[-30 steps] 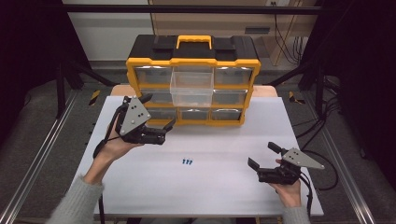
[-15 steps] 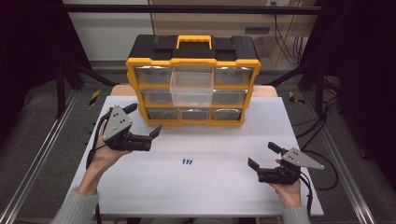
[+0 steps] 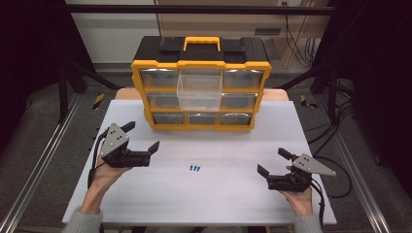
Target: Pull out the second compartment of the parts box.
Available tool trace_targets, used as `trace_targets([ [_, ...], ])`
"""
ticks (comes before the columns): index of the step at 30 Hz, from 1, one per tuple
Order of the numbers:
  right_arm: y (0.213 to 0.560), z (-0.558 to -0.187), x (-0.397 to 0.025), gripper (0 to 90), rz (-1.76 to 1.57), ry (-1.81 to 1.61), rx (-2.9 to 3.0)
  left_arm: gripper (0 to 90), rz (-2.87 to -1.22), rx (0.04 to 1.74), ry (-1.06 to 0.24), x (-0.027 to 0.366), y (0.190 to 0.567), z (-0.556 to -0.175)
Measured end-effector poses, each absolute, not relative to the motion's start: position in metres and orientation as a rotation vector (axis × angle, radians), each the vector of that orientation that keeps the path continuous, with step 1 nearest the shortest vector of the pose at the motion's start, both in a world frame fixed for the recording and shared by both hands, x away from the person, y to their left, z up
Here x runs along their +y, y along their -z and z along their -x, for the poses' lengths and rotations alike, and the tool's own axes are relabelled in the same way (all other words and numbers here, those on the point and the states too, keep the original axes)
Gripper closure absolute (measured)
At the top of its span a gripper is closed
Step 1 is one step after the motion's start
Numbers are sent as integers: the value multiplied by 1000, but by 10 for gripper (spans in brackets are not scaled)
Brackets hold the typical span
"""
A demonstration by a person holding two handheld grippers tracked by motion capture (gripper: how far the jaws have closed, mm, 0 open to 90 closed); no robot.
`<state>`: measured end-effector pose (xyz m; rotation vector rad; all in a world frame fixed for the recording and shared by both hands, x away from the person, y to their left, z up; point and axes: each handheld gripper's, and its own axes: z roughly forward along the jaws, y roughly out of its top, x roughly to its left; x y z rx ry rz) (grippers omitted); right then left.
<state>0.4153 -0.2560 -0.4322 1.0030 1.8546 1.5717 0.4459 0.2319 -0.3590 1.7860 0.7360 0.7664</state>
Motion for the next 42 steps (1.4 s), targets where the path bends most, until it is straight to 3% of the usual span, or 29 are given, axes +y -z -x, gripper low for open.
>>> trace_targets([
  [18,434,-417,-256,4,-973,-1554,1872,12,-1856,785,-703,219,400,-447],
  [34,434,-416,-255,3,-1014,-1563,1864,13,-1886,775,-587,189,419,-450],
  [42,434,-416,-256,3,-1010,-1559,1863,17,-1941,780,-594,174,426,-452],
])
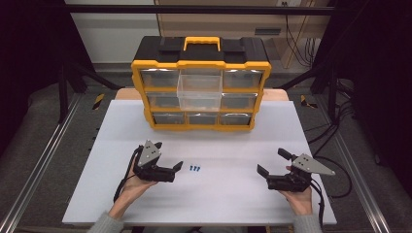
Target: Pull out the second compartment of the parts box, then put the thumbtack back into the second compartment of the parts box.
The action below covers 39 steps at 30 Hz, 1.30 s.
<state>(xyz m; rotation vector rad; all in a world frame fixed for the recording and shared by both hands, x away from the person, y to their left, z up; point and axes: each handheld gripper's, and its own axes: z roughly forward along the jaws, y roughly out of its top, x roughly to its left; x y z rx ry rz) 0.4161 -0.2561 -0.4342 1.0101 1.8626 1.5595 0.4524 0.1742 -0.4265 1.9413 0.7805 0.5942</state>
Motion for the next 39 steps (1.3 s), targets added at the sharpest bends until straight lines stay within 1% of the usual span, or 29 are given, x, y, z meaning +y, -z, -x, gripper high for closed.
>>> trace_targets([
  [1,436,-418,-259,3,-954,-1536,1878,22,-1950,782,-588,173,427,-453],
  [3,435,-417,-258,3,-990,-1548,1876,27,-1955,792,-577,170,429,-455],
  [5,435,-418,-259,3,-957,-1538,1875,32,-1955,801,-574,169,430,-456],
  [6,434,-416,-257,3,-1019,-1551,1869,39,-1952,803,-571,168,430,-456],
  [19,434,-415,-255,3,-1024,-1567,1869,58,-1994,870,-523,149,442,-461],
  [27,434,-415,-256,3,-1019,-1562,1868,127,-1999,917,-498,141,449,-461],
  [32,434,-415,-256,3,-1021,-1560,1872,197,-2008,953,-502,138,453,-462],
  [35,434,-415,-256,3,-1019,-1559,1870,251,-2019,980,-500,137,455,-463],
  [37,434,-415,-256,3,-1018,-1561,1869,308,-2022,989,-480,136,457,-464],
  [39,434,-415,-256,3,-1017,-1563,1867,340,-2025,994,-467,135,458,-465],
])
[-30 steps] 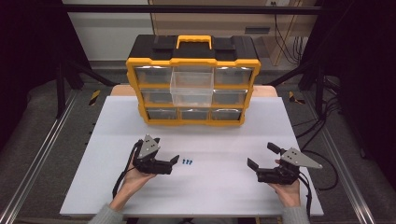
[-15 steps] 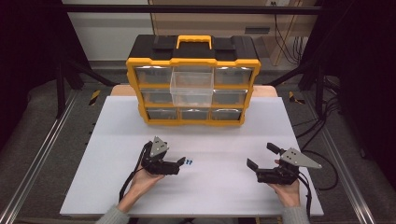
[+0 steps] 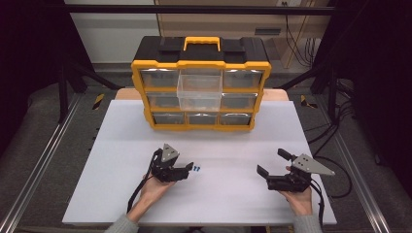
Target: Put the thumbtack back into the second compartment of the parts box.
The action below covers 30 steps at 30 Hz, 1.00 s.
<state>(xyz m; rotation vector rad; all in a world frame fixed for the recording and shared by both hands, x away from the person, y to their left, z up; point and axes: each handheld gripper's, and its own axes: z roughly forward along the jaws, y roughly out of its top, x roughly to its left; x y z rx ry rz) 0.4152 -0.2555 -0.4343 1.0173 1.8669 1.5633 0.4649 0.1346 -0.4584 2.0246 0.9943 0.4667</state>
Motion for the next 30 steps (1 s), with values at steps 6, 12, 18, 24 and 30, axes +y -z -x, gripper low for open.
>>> trace_targets([
  [6,434,-415,-256,3,-1014,-1568,1861,421,-2029,1017,-465,128,465,-464],
  [12,433,-415,-257,3,-1018,-1566,1859,496,-2052,1027,-461,123,469,-464],
  [18,432,-413,-256,3,-1030,-1578,1861,544,-2072,1048,-469,117,472,-464],
  [24,432,-414,-257,3,-1016,-1575,1853,581,-2089,1058,-482,112,476,-464],
  [30,432,-414,-257,3,-1011,-1578,1852,626,-2088,1070,-476,112,477,-464],
])
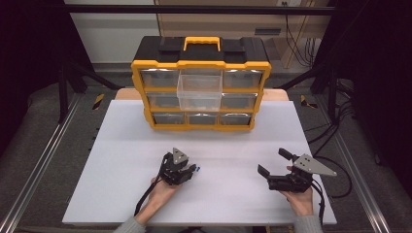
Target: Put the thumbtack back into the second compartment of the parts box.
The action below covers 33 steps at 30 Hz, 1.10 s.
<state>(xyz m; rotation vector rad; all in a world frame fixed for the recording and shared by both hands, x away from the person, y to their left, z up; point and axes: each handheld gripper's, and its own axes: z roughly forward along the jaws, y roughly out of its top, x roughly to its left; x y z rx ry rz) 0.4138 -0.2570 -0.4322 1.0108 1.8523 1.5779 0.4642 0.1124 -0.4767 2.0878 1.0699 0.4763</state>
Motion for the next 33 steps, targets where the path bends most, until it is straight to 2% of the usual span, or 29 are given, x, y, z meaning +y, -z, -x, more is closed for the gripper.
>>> trace_targets([
  [33,431,-413,-257,4,-1012,-1581,1855,788,-2116,1065,-505,107,480,-463],
])
